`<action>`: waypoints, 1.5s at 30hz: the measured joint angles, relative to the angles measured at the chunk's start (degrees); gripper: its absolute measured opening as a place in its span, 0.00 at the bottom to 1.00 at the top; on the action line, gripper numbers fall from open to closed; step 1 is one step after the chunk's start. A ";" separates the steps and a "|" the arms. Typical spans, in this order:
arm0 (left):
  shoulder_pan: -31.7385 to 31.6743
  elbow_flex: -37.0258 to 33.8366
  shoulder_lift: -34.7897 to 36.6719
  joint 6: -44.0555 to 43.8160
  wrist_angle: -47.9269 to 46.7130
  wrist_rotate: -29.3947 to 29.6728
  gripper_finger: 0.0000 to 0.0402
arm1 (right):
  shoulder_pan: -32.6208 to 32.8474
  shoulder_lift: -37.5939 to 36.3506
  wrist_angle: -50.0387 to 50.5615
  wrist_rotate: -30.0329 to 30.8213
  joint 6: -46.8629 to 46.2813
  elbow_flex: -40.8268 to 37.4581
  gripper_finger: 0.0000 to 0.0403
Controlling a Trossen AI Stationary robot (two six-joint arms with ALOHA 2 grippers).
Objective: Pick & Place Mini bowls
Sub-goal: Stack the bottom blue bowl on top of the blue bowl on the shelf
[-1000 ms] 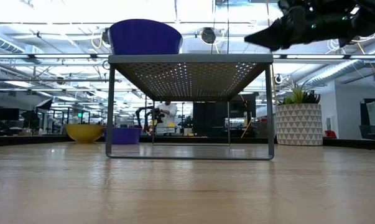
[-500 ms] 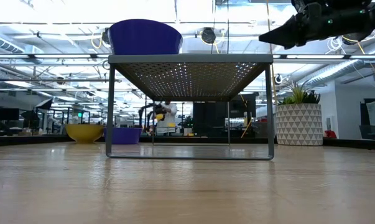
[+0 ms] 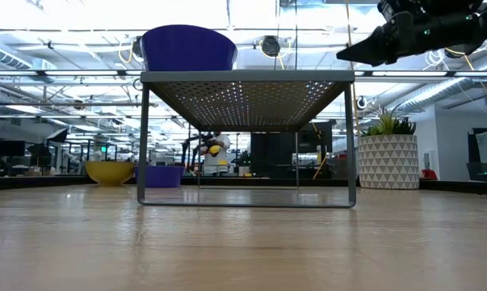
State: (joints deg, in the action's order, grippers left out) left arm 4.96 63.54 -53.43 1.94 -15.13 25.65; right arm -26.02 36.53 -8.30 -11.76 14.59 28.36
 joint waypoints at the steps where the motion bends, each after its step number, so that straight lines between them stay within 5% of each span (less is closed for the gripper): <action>1: -0.12 1.66 -0.77 -0.60 -2.31 -0.22 0.04 | -0.15 0.00 0.01 -0.02 -0.04 0.00 0.00; 11: -2.59 26.11 -17.89 -2.94 -26.28 -2.36 0.05 | -0.22 0.00 0.03 -0.01 -0.37 0.00 0.00; 27: -12.44 61.31 -43.51 -2.94 -63.39 -21.26 0.02 | -0.20 0.00 0.84 -0.03 -0.39 0.00 0.00; 45: -15.63 63.22 -49.15 -5.05 -73.21 -33.33 0.02 | -0.20 0.15 1.01 -0.06 -0.37 -0.02 0.00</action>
State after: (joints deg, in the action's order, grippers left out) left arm -10.67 126.76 -102.57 -3.11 -88.33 -7.68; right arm -26.21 36.69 -7.29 -11.82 14.22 28.34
